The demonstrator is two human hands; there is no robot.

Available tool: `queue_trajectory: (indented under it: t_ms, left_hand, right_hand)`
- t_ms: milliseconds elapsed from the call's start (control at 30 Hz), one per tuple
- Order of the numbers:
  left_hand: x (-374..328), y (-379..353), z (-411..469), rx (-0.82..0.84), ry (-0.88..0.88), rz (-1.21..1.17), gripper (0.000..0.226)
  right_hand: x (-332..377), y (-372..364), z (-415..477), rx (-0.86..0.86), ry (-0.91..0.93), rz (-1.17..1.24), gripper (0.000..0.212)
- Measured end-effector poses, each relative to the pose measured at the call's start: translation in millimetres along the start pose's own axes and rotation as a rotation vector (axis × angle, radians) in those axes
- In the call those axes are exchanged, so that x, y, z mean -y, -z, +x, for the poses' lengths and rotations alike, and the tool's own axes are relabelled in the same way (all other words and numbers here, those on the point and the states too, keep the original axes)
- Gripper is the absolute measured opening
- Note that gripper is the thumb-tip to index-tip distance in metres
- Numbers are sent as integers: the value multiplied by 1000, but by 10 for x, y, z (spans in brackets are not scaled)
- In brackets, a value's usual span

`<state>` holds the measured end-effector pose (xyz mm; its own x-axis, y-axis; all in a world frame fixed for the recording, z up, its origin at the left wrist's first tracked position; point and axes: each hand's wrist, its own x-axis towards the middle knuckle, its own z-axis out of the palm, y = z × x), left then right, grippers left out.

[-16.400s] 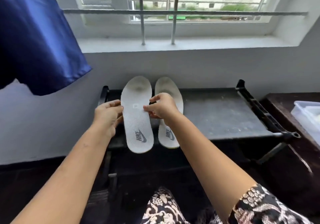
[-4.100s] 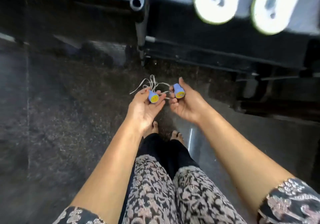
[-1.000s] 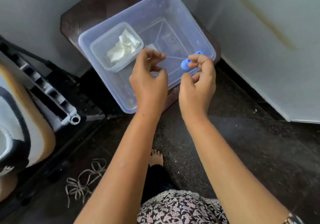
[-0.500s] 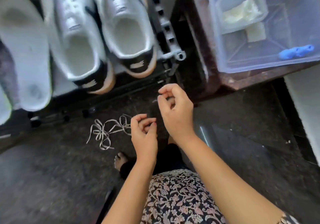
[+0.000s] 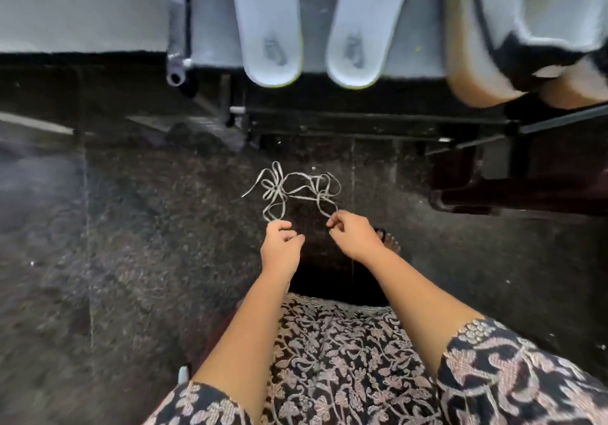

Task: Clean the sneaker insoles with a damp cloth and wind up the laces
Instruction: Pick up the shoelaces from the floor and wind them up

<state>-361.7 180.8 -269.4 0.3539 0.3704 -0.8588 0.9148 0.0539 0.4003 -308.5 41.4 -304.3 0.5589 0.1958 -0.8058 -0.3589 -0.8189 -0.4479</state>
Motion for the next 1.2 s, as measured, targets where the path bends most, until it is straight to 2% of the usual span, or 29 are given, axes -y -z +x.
queue_trajectory:
  t_ms: [167,400,533,633,767,833,967,1100,1200]
  left_hand:
    - [185,392,542,36,3,190,18]
    - [512,481,1280,64,-13,264,14]
    - [756,322,1635,91,11,259,14]
    - [931,158,1889,145,11,299,15]
    - [1057,-43,2242,204,-47,361,22]
    - [1059,-108,2398,217,-65,347,21]
    - [1039,-157,2622,208,-121,378,25]
    - [1139,-129,2718,206,-130,353,12]
    - [1245,-125,2682,201,-96,365,15]
  right_hand:
    - [103,-459,510,53,-37,-114,20]
    - [-103,-889,1334,72,-72,-179,32]
    - [-460,-1083,1783,73,-105,-201,9]
    - [-595,-1163,1998,49,-117,-229,6]
    - [-786,-1326,2314,169,-124,-400,56]
    - [-884,-1440,2499,223,-152,-443,68]
    - [-981,-1549,2780,282,-214,-558,75]
    - [-980,-1531,2914,173,-217,-605,68]
    - [-939,-1421,2839,136,-187,-489,51]
